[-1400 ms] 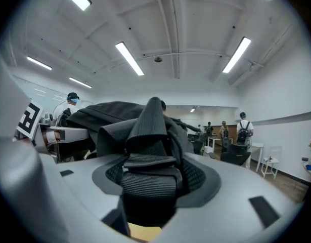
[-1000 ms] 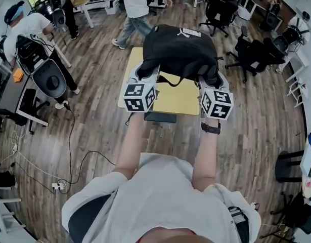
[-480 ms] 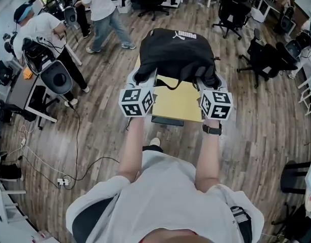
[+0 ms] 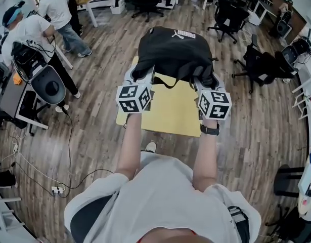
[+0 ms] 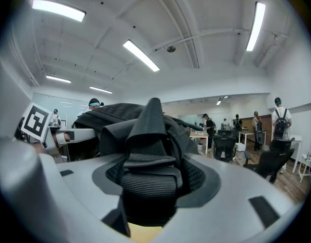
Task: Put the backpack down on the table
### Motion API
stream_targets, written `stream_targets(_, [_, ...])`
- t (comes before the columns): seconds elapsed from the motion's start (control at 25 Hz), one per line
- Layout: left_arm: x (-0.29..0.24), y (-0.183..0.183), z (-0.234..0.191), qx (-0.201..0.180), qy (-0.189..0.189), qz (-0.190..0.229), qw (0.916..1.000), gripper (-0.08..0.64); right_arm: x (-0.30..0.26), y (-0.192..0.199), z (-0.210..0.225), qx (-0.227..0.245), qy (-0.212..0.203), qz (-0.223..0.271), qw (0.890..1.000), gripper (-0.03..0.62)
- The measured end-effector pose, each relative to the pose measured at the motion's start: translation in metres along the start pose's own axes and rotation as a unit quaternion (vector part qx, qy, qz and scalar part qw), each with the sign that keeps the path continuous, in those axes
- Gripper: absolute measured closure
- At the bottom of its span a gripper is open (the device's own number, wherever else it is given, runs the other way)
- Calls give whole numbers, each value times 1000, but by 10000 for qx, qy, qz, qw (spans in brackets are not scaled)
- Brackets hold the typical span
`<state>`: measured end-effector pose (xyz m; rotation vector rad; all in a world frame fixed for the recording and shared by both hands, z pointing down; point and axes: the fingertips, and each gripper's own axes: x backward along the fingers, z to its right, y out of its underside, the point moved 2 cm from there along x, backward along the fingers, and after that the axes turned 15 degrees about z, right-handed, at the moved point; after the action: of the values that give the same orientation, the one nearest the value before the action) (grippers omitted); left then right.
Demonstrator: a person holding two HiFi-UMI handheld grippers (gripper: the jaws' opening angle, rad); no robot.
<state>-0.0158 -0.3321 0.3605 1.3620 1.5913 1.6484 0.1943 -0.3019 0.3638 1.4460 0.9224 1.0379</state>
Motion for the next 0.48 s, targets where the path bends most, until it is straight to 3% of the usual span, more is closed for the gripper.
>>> stream_targets(0.24, [-45, 33, -22, 115, 37, -251, 9996, 410, -43, 24, 23, -80, 124, -232, 9996, 342])
stream_targets(0.48, [-79, 41, -52, 327, 85, -225, 9992, 410, -84, 31, 25, -118, 190, -269, 9994, 342])
